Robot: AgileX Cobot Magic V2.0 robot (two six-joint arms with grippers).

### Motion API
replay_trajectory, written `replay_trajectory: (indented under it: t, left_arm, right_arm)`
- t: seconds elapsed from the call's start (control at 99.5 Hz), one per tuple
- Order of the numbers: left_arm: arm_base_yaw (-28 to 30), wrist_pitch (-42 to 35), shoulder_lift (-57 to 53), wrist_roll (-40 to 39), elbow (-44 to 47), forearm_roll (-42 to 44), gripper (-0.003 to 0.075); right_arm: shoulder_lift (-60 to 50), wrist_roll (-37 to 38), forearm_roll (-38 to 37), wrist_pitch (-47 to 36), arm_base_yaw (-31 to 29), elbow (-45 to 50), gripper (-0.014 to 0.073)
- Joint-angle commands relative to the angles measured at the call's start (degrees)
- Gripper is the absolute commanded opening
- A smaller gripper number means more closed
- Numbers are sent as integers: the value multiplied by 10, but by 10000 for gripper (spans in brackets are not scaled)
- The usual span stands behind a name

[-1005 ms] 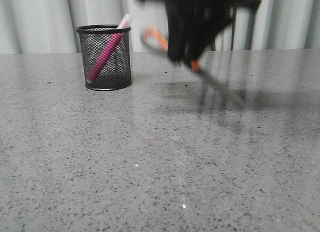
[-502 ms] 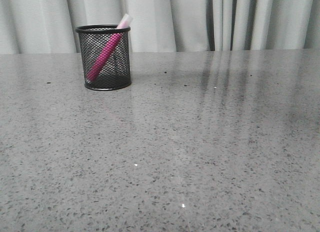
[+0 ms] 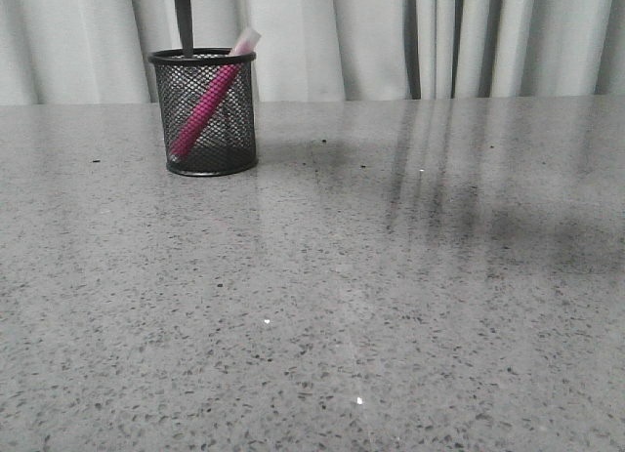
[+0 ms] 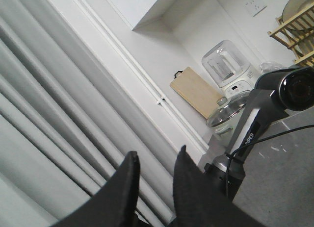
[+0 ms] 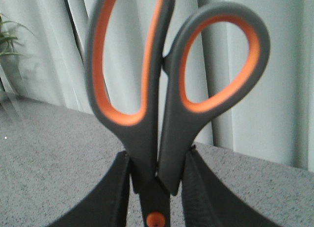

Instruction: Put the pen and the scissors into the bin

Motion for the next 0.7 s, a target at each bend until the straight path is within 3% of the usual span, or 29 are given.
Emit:
replay_trajectory:
  t: [0.0,0.271,0.462,0.552,0.693]
  left_arm:
    - [-6,-21,9,-22,-9,-15,148]
    - [-6,-10,7,-24,-9,-15,148]
    - [-6,-9,3,-24,-9,-11,148]
    - [-6,-8,0,-24,-9,-7,148]
    - [-6,-8,-1,-24,-9,0,148]
  right_arm:
    - [-19,-6,-6,-59,0,-18,-60]
    - [7,-12,-10,-43,-6,-18,-60]
    - [14,-12,-10,28,-10,-18,-35]
    - [14,-12,-10,33,-10,-18,54]
    - [12,-11,-10,35,-10,-18,304]
